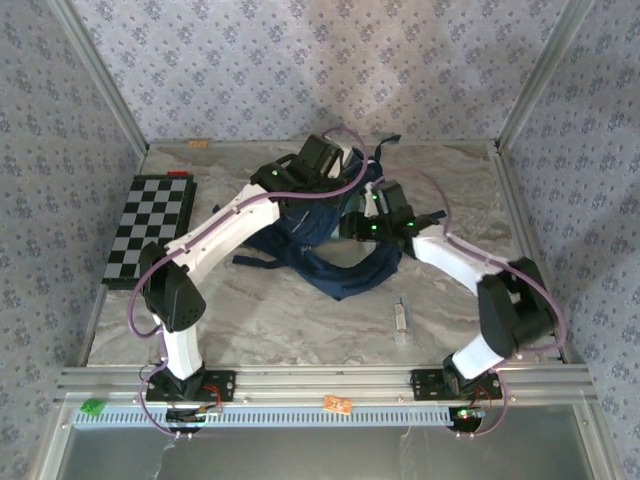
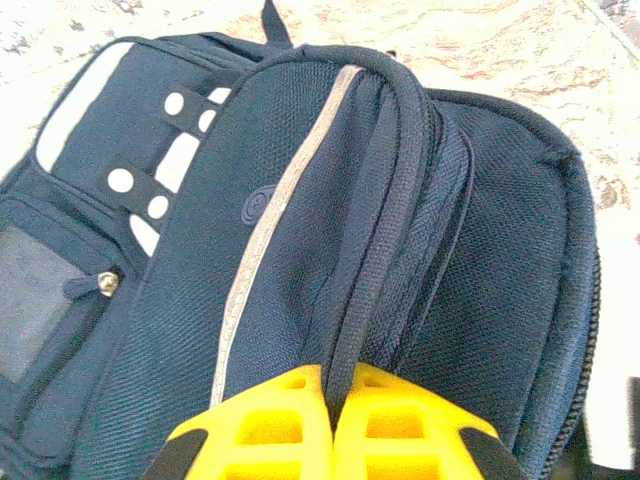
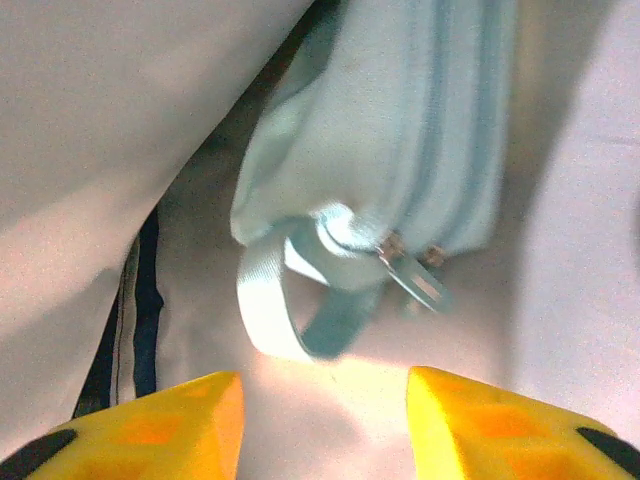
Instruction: Pack the student bag
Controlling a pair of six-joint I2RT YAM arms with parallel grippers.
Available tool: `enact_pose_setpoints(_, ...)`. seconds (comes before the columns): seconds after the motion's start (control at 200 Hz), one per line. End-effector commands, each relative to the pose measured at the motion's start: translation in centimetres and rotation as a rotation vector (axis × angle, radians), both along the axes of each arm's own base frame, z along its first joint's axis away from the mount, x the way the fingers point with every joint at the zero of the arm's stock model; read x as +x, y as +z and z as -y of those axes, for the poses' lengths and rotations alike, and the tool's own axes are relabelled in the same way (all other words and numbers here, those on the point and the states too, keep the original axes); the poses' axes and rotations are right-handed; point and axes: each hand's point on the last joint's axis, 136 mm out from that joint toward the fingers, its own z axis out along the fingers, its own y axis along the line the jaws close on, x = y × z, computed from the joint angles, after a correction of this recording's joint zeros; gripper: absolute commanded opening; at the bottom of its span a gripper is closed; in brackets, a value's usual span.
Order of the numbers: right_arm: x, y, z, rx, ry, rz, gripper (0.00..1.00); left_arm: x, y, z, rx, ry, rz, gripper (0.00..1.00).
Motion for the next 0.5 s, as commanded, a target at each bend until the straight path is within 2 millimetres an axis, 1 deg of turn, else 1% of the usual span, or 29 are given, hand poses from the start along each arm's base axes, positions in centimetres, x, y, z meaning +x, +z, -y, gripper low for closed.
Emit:
enact_pose_setpoints(0.0,-2.1,0.7,3.8,-0.025,-0.028,-0.05,0.52,-0.5,3.6,1.3,-0.163,0.005,0.037,0.0)
enact_pose_setpoints(0.065,-3.1,0.7,5.4,-0.032,-0.039,-0.07,0.55,-0.2,2.2,1.5,-0.167,0.039,-0.001,0.0)
enact_pose_setpoints(0.14,-3.9,0.5,7.5,-0.041,-0.083,-0.093,0.59,0.3,0.8,2.4,-0.185,0.062,-0.046,0.0)
enact_pose_setpoints(0.235,-4.2,0.2,10.2,-0.036,-0.169,-0.153,0.61,1.2,-0.6,3.7,-0.209,0.093,-0.091,0.0)
enact_pose_setpoints(0.28,-4.2,0.5,10.8,-0.021,-0.181,-0.147,0.62,1.8,-1.4,4.1,-0.212,0.124,-0.121,0.0)
enact_pose_setpoints(0.3,-4.3,0.5,11.2,-0.02,-0.193,-0.148,0.62,2.0,-1.4,4.4,-0.219,0.131,-0.129,0.0)
enact_pose_setpoints(0.32,-4.4,0.6,11.5,-0.021,-0.206,-0.147,0.63,2.1,-2.2,4.4,-0.209,0.141,-0.149,0.0)
enact_pose_setpoints(0.335,-4.4,0.7,11.8,-0.025,-0.219,-0.151,0.63,2.4,-1.5,4.8,-0.228,0.144,-0.142,0.0)
enact_pose_setpoints(0.41,-4.6,1.2,12.8,-0.023,-0.255,-0.148,0.64,2.7,-1.5,6.1,-0.243,0.138,-0.162,0.01)
enact_pose_setpoints(0.495,-4.7,1.7,13.2,-0.02,-0.271,-0.138,0.64,2.4,-1.1,7.4,-0.262,0.105,-0.186,0.09)
